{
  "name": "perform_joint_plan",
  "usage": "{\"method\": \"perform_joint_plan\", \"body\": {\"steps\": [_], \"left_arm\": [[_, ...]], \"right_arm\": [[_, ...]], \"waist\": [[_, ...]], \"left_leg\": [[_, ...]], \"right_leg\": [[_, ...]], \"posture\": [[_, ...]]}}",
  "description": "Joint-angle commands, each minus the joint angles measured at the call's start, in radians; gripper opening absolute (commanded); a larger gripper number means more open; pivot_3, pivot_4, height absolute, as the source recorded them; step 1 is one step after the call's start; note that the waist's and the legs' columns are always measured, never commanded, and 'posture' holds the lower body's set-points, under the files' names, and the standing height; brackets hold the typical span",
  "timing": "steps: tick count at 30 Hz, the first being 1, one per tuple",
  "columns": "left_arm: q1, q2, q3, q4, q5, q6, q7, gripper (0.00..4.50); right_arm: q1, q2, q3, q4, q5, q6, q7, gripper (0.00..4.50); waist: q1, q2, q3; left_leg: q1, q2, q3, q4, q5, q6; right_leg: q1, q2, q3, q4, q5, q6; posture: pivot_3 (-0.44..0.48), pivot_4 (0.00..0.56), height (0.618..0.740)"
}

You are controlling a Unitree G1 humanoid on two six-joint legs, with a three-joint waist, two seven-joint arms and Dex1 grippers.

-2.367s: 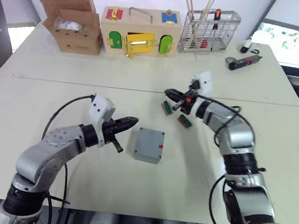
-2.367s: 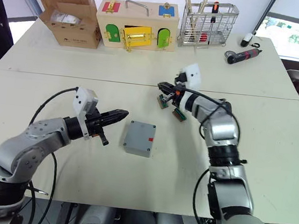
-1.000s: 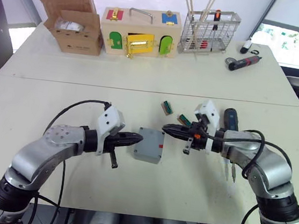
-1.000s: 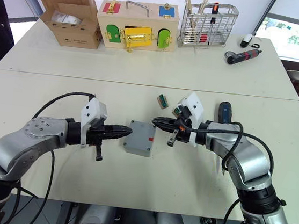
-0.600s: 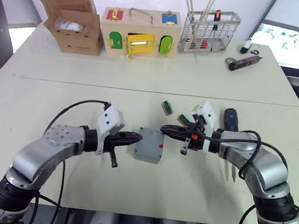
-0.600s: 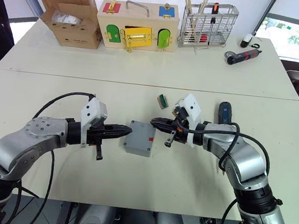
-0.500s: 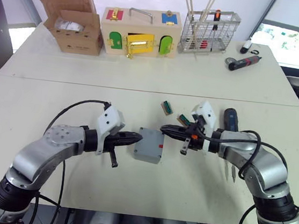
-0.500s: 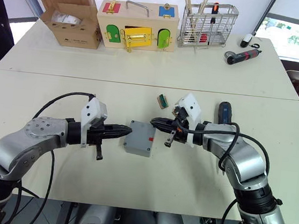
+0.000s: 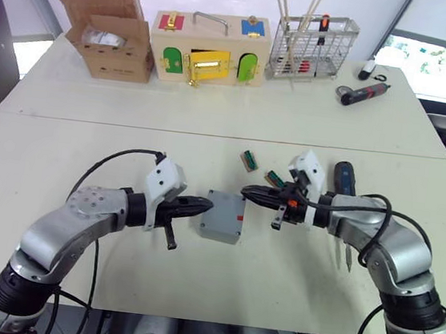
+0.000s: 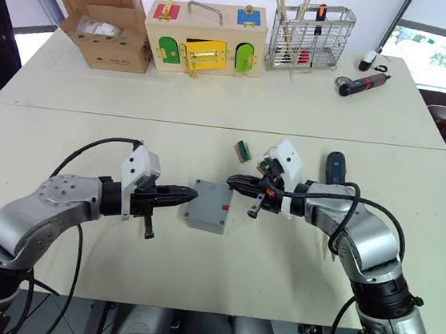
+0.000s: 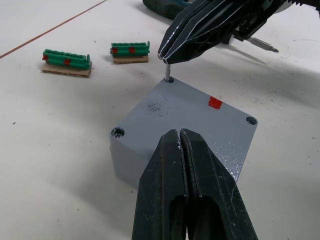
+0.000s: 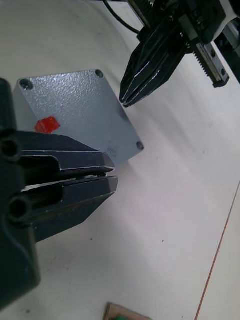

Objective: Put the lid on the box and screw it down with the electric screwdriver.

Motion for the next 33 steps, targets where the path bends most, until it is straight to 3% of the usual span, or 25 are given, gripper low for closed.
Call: {"method": "perform_joint_plan", "body": {"steps": [1, 22, 24, 30, 33], "left_arm": [[-0.014, -0.004, -0.002, -0.005, 0.008, -0.022, -0.007, 0.00], [-0.021, -0.007, 0.006, -0.009, 0.000, -0.015, -0.010, 0.00], [-0.025, -0.010, 0.012, -0.013, -0.011, -0.009, -0.009, 0.00], [-0.045, -0.019, 0.016, -0.012, -0.038, 0.006, -0.009, 0.00], [-0.067, -0.034, 0.017, -0.009, -0.066, 0.014, -0.012, 0.00]], "right_arm": [[0.001, -0.004, -0.023, -0.027, 0.011, -0.005, -0.003, 0.05], [0.014, 0.000, 0.009, -0.008, -0.023, -0.035, 0.003, 0.05], [0.011, 0.005, 0.005, -0.009, -0.021, -0.039, 0.001, 0.58], [0.011, -0.014, -0.020, -0.044, 0.011, -0.014, 0.011, 3.23], [-0.010, -0.027, -0.074, -0.059, 0.047, 0.023, -0.003, 4.13]], "waist": [[0.000, 0.000, 0.000], [0.000, 0.000, 0.000], [0.000, 0.000, 0.000], [-0.001, 0.000, 0.000], [0.001, 0.000, 0.000]], "left_leg": [[0.000, 0.000, 0.000, 0.000, 0.000, 0.000], [0.000, 0.000, 0.000, 0.000, 0.000, 0.000], [0.000, 0.000, 0.000, 0.000, 0.000, 0.000], [0.000, 0.000, 0.000, 0.000, 0.000, 0.000], [0.000, 0.000, 0.000, 0.000, 0.000, 0.000]], "right_leg": [[0.000, 0.000, 0.000, 0.000, 0.000, 0.000], [0.000, 0.000, 0.000, 0.000, 0.000, 0.000], [0.000, 0.000, 0.000, 0.000, 0.000, 0.000], [0.000, 0.000, 0.000, 0.000, 0.000, 0.000], [0.000, 0.000, 0.000, 0.000, 0.000, 0.000]], "posture": [[0.000, 0.150, 0.740], [0.000, 0.150, 0.740], [0.000, 0.150, 0.740], [0.000, 0.150, 0.740], [0.000, 0.150, 0.740]]}}
